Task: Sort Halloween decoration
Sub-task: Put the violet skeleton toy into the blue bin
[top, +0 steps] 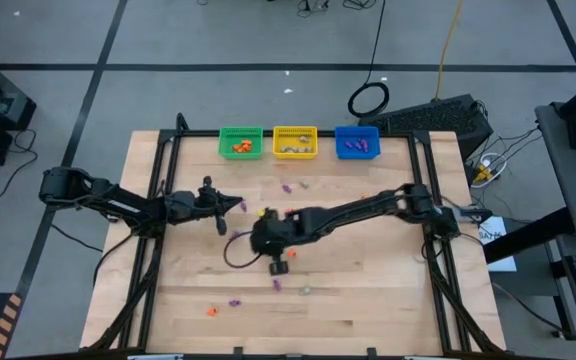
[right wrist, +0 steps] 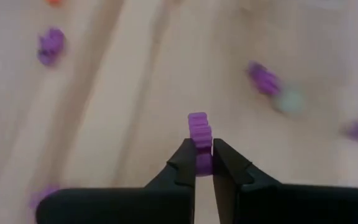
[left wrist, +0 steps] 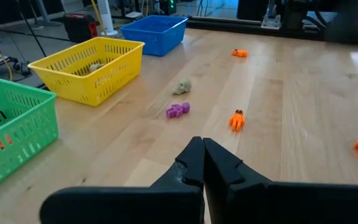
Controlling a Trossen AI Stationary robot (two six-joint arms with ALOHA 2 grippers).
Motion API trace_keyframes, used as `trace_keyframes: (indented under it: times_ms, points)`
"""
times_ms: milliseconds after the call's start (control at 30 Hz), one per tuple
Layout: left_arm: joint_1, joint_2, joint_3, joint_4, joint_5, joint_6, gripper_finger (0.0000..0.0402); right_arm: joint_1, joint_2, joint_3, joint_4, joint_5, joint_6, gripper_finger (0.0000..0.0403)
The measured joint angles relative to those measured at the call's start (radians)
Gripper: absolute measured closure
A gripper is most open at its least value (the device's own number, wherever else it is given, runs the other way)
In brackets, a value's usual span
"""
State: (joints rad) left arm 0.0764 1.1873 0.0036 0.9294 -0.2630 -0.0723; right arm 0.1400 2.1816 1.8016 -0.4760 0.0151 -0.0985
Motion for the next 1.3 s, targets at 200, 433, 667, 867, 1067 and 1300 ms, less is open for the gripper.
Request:
trace_keyframes:
  times_ms: [200, 433, 667, 867, 1067, 1300]
  points:
    - [0.0, 0.0, 0.0, 0.001, 0.0, 0.0, 0.0402, -0.043, -0.23, -0.213, -0.1, 0.161, 0.013, 0.0397]
    - [0.0, 0.0, 0.0, 0.004, 0.0, -0.001, 0.0402, -0.212, -0.6, -0.568, -0.103, 0.322, 0.152, 0.0397]
    - [0.0, 0.0, 0.0, 0.005, 0.0, -0.001, 0.0402, -0.531, -0.812, -0.785, -0.093, 0.384, 0.193, 0.0398]
    - [0.0, 0.0, 0.0, 0.004, 0.0, -0.011, 0.0402, -0.767, -0.766, -0.819, 0.005, 0.251, 0.12, 0.0398]
    - [0.0, 0.0, 0.0, -0.008, 0.0, -0.024, 0.0402, -0.926, -0.635, -0.773, 0.046, 0.04, 0.056, 0.0398]
    - [0.0, 0.0, 0.0, -0.027, 0.0, -0.024, 0.0402, -1.031, -0.482, -0.694, 0.047, -0.044, 0.053, 0.0398]
